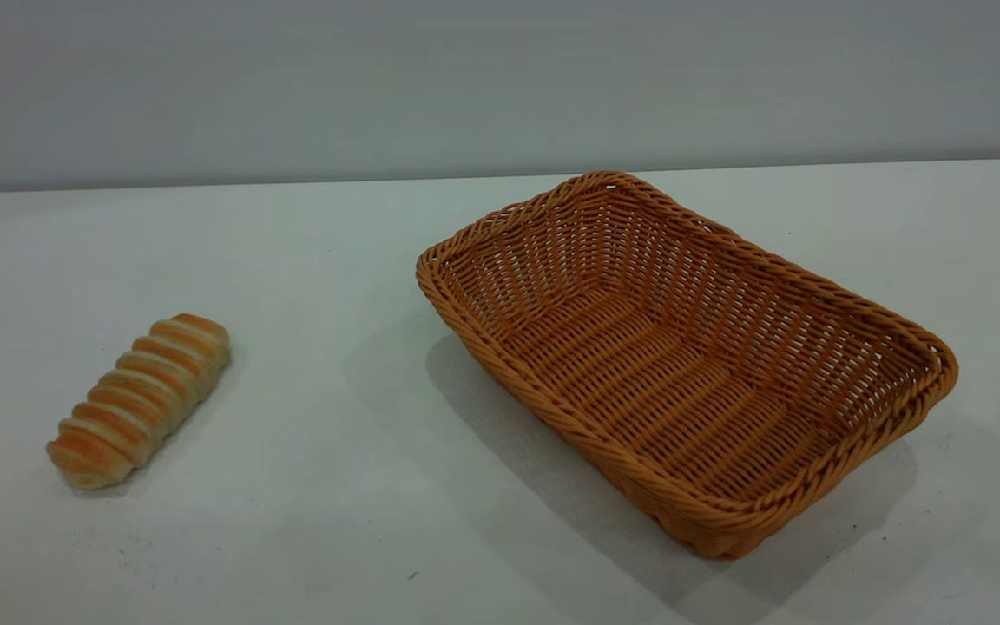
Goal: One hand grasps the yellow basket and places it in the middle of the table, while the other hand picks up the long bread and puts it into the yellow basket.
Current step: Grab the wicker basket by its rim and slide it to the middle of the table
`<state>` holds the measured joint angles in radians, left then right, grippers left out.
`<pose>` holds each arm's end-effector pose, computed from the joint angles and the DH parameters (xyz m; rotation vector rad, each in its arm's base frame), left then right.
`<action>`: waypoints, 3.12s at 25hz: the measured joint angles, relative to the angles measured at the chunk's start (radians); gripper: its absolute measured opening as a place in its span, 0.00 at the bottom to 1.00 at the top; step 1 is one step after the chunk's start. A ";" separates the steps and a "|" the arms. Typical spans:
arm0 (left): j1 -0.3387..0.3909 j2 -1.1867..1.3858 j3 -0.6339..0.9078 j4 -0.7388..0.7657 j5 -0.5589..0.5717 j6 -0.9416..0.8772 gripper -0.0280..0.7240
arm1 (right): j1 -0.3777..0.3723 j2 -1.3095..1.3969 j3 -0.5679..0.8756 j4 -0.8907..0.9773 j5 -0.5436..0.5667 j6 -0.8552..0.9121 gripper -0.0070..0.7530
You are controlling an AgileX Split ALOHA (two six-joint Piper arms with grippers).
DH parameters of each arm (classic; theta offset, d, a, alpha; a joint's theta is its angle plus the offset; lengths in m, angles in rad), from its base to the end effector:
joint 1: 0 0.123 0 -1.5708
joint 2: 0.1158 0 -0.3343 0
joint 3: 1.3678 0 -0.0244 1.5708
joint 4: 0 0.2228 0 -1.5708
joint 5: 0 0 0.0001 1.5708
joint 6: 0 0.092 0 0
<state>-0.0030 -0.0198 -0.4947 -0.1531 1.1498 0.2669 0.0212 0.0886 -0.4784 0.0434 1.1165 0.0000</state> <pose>-0.0850 -0.0126 0.2541 0.3003 2.0873 -0.0274 -0.0669 0.0022 0.2599 -0.0240 2.2100 0.0654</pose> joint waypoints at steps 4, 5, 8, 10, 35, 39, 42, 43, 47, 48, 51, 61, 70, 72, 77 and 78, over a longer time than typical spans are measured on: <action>-0.001 0.000 0.000 0.000 0.000 0.000 0.52 | 0.000 0.000 0.000 0.000 0.000 0.000 0.32; -0.001 0.000 0.000 0.000 0.000 0.000 0.52 | 0.000 0.000 0.000 0.000 0.000 0.000 0.32; -0.001 0.000 0.000 -0.004 0.000 0.000 0.52 | 0.000 0.000 0.000 0.000 0.000 0.000 0.32; -0.002 0.000 0.000 -0.012 0.000 -0.001 0.52 | 0.000 0.000 0.000 0.001 0.000 0.000 0.32; -0.007 0.067 -0.023 -0.029 -0.122 -0.089 0.52 | 0.000 0.000 -0.002 0.004 -0.003 0.000 0.32; -0.007 0.204 -0.045 -0.073 -0.219 -0.033 0.52 | 0.000 0.000 -0.014 0.030 -0.099 0.000 0.32; -0.007 0.323 -0.097 -0.118 -0.319 -0.004 0.52 | 0.000 0.031 -0.016 0.085 -0.227 0.000 0.32; -0.007 0.364 -0.116 -0.131 -0.360 0.001 0.52 | 0.000 0.055 -0.016 0.098 -0.259 0.000 0.33; -0.007 0.534 -0.222 -0.186 -0.485 0.068 0.52 | 0.000 0.226 -0.016 0.132 -0.351 0.000 0.39; -0.007 0.575 -0.253 -0.201 -0.500 0.095 0.52 | 0.000 0.280 -0.016 0.143 -0.376 0.000 0.42; -0.007 0.716 -0.336 -0.239 -0.510 0.172 0.52 | 0.000 0.437 -0.016 0.181 -0.437 0.000 0.51; -0.007 1.134 -0.497 -0.270 -0.583 0.327 0.52 | 0.000 0.821 -0.016 0.230 -0.554 0.000 0.62; -0.007 1.433 -0.595 -0.383 -0.727 0.492 0.53 | 0.000 1.038 -0.016 0.445 -0.661 -0.023 0.63; -0.007 1.492 -0.624 -0.439 -0.739 0.549 0.53 | 0.000 1.085 -0.016 0.500 -0.673 -0.053 0.63; -0.007 1.591 -0.685 -0.556 -0.750 0.659 0.53 | 0.000 1.212 -0.023 0.651 -0.699 -0.158 0.63; -0.007 1.606 -0.693 -0.567 -0.751 0.669 0.53 | 0.000 1.239 -0.023 0.679 -0.704 -0.178 0.63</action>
<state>-0.0100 1.5861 -1.1873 -0.7203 0.3988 0.9358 0.0212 1.3275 -0.5018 0.7228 0.4128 -0.1785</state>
